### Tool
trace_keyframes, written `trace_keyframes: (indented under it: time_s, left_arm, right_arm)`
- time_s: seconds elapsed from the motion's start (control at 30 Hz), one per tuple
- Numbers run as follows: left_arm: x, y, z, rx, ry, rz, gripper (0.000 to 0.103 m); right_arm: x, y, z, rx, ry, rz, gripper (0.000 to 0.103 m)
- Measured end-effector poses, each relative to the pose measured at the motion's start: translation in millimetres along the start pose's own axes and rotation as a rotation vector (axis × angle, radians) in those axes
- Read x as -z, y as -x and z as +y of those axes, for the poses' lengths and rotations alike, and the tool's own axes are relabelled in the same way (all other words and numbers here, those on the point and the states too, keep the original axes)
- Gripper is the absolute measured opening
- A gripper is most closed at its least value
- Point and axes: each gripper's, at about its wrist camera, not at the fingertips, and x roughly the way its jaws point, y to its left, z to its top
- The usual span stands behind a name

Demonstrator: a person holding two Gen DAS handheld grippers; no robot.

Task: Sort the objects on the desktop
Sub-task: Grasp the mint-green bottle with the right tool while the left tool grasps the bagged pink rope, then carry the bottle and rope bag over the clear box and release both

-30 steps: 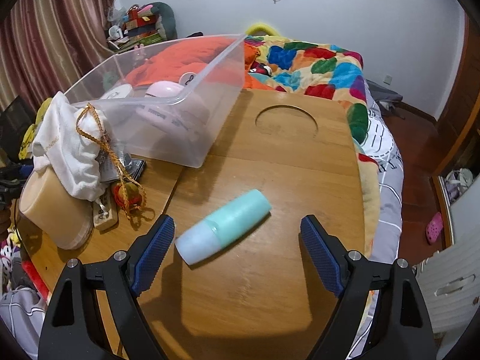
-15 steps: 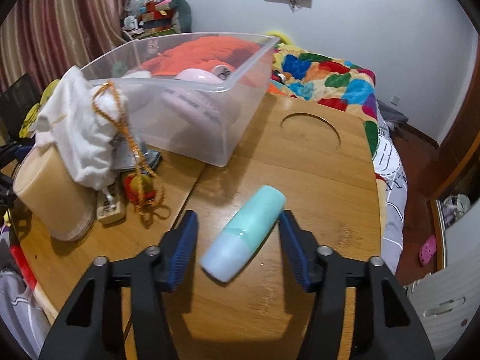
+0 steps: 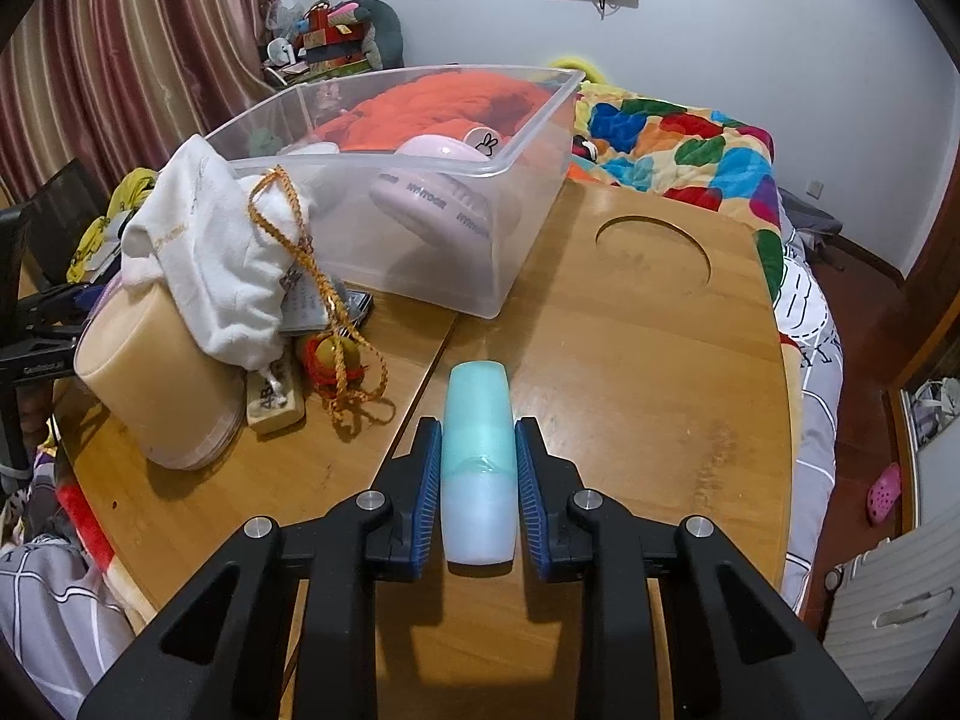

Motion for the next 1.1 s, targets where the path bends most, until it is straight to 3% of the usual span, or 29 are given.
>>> trace_keyframes:
  time_s: [0.07, 0.53, 1.1]
  left_arm:
    - [4, 3, -1, -0.008, 0.01, -0.019, 0.06]
    - [4, 21, 18, 0.02, 0.102, -0.013, 0.056]
    - [-39, 62, 2, 0.088, 0.059, -0.131, 0.056]
  right_arm:
    - [2, 2, -1, 0.001, -0.008, -0.002, 0.023]
    - [-1, 17, -1, -0.025, -0.038, -0.04, 0.023]
    - [-22, 47, 17, -0.031, 0.023, -0.139, 0.022]
